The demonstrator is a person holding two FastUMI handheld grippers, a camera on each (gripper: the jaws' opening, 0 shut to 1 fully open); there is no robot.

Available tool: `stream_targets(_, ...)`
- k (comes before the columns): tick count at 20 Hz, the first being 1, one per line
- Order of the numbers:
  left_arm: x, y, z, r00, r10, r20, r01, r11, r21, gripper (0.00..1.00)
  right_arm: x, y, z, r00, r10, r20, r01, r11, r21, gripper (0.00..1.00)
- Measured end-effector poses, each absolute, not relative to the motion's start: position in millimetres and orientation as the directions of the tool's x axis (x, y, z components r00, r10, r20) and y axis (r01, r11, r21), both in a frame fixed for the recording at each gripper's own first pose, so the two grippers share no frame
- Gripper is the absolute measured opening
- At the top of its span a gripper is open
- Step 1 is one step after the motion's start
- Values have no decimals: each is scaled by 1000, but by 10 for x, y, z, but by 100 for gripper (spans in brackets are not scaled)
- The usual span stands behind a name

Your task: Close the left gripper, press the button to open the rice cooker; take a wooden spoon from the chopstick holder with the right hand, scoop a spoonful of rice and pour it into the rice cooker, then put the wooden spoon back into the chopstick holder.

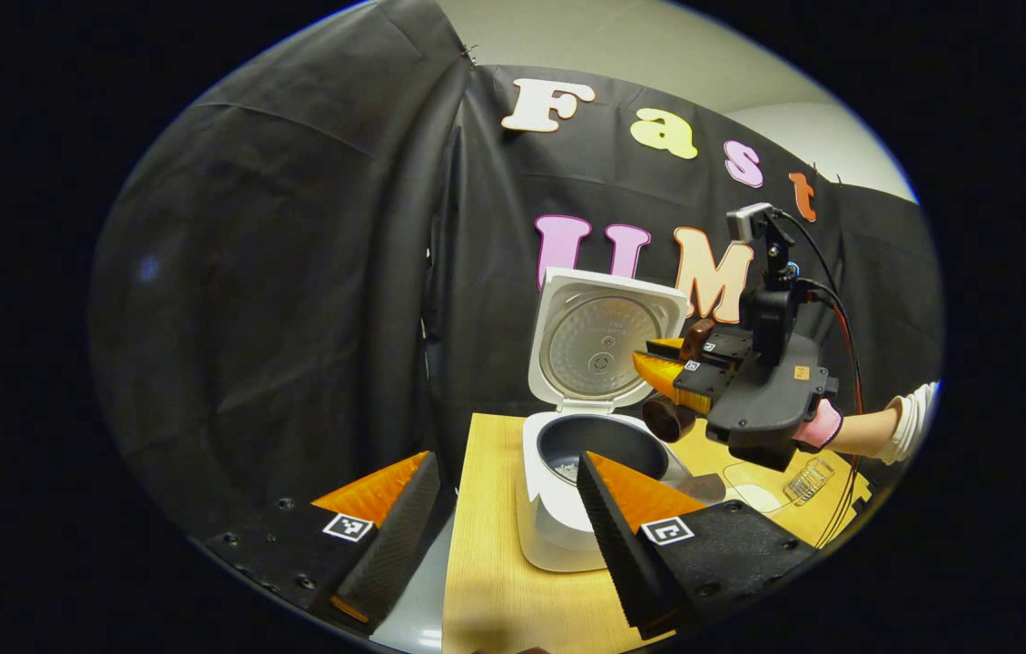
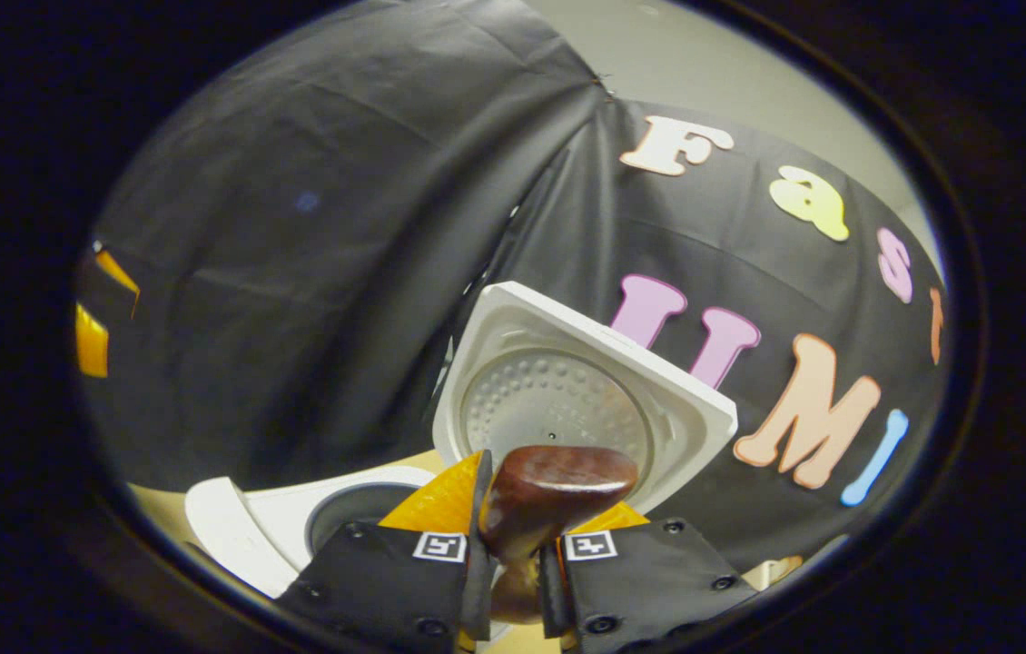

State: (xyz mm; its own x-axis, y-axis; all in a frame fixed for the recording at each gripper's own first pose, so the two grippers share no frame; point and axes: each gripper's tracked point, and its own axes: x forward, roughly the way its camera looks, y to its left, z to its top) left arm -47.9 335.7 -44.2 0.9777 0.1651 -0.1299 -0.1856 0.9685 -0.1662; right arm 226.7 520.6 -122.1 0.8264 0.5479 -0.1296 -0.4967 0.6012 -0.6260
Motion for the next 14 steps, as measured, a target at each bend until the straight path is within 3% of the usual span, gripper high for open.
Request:
stream_targets(3, -489, 3370, -427, 977, 167, -129, -187, 968, -165, 91, 2196, 5252, -1360, 807, 574, -141, -481, 499, -721, 23)
stream_targets(6, -501, 3352, -441, 978, 161, -131, -182, 969, -168, 91, 2150, 5226, -1420, 801, 578, -156, -479, 461, -747, 23)
stream_targets(8, -503, 3307, -418, 980, 154, -129, -174, 971, -163, 91, 2174, 5201, -1400, 804, 572, -164, -484, 468, -740, 27)
stream_targets(14, -464, 3085, -339, 985, 124, -117, -140, 980, -139, 91, 2152, 4795, -1015, 839, 530, -123, -455, 559, -693, 24)
